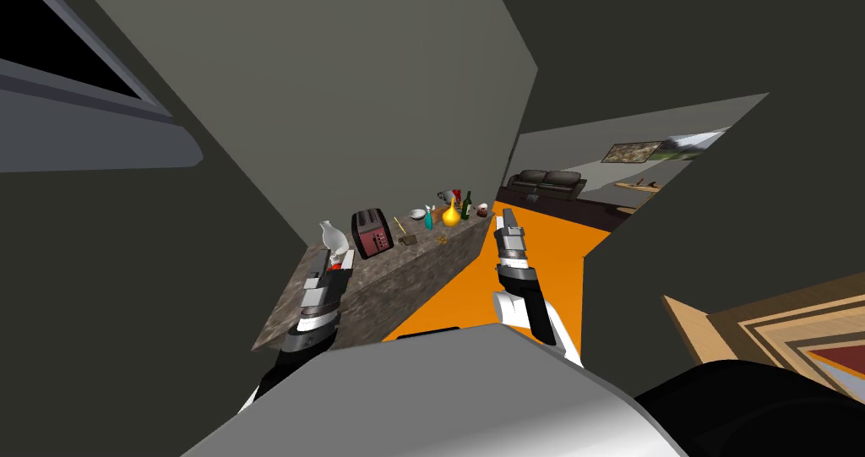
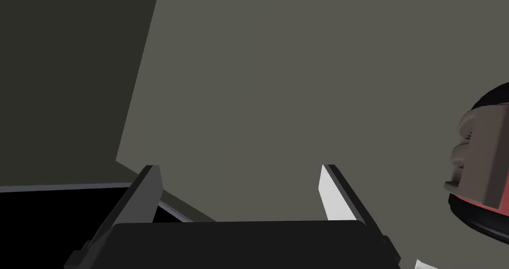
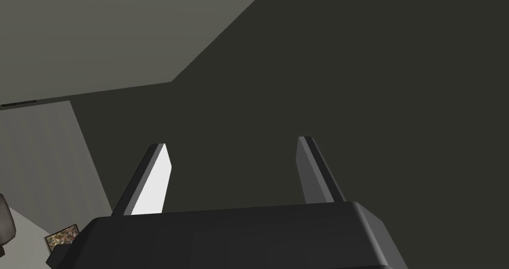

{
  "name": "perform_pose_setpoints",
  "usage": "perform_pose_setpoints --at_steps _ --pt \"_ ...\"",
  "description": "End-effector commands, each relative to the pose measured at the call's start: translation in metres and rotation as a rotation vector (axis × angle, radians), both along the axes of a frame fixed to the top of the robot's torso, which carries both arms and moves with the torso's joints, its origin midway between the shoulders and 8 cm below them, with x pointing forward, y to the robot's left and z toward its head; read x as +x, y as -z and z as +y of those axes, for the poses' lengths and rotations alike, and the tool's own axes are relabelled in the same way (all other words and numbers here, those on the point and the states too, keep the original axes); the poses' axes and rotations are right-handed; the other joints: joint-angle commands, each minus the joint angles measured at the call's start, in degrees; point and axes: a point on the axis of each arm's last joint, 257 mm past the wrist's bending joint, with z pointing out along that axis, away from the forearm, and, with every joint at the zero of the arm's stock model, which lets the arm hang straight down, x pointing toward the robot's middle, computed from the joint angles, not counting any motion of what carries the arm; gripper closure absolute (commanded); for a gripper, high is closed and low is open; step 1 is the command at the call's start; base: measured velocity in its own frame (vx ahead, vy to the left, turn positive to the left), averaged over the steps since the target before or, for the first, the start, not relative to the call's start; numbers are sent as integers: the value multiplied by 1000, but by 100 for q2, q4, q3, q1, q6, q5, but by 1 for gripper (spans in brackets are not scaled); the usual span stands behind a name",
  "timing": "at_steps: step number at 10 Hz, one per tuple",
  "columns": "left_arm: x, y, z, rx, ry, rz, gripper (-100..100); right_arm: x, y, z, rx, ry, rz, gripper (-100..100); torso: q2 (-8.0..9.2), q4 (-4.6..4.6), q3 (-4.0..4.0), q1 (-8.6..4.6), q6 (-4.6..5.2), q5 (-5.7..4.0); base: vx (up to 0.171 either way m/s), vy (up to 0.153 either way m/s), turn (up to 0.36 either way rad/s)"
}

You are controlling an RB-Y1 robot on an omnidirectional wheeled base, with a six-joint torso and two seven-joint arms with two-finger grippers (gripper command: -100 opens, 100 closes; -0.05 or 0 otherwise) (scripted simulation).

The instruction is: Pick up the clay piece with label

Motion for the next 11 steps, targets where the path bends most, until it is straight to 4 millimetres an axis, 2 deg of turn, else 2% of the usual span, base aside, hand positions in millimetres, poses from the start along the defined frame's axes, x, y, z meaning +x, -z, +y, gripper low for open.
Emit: perform_pose_setpoints --at_steps 1,2,3,4,5,6,7,8,9,10,11 --pt "-2 7 -4 3 32 16 -100 0 0 0 0 0 0 0 0 0 0 0 0 0 -21 -44 -3" --pt "-6 21 -11 -11 82 51 -100 0 0 0 0 0 0 0 -2 0 -1 3 0 0 -19 -61 -29" --pt "-7 22 -12 0 89 54 -100 0 0 0 0 0 0 0 -2 0 -1 -3 0 -1 -21 -50 -6" --pt "-12 39 -19 -19 138 97 -100 0 0 0 0 0 0 0 -3 0 -1 0 0 -1 -24 -53 -30" --pt "-12 39 -19 -7 146 101 -100 0 0 0 0 0 0 0 -1 0 -1 0 0 0 -17 -41 -17" --pt "-19 58 -25 -30 193 150 -100 0 0 0 0 0 0 0 -4 0 -2 3 0 0 -11 -49 -57" --pt "-19 59 -26 -17 202 155 -100 0 0 0 0 0 0 0 -5 -1 -3 0 0 0 -9 -50 -20" --pt "-27 78 -31 -45 246 210 -100 0 0 0 0 0 0 0 -7 -1 -4 2 0 0 -9 -68 -61" --pt "-28 79 -31 -30 256 217 -100 0 0 0 0 0 0 0 -7 -1 -4 -5 1 -1 -6 -54 -27" --pt "-37 100 -35 -63 295 276 -100 0 0 0 0 0 0 0 -9 -1 -5 -1 0 -1 0 -58 -69" --pt "-38 102 -35 -45 307 285 -100 0 0 0 0 0 0 0 -10 -2 -6 -2 1 -1 -2 -50 -40"
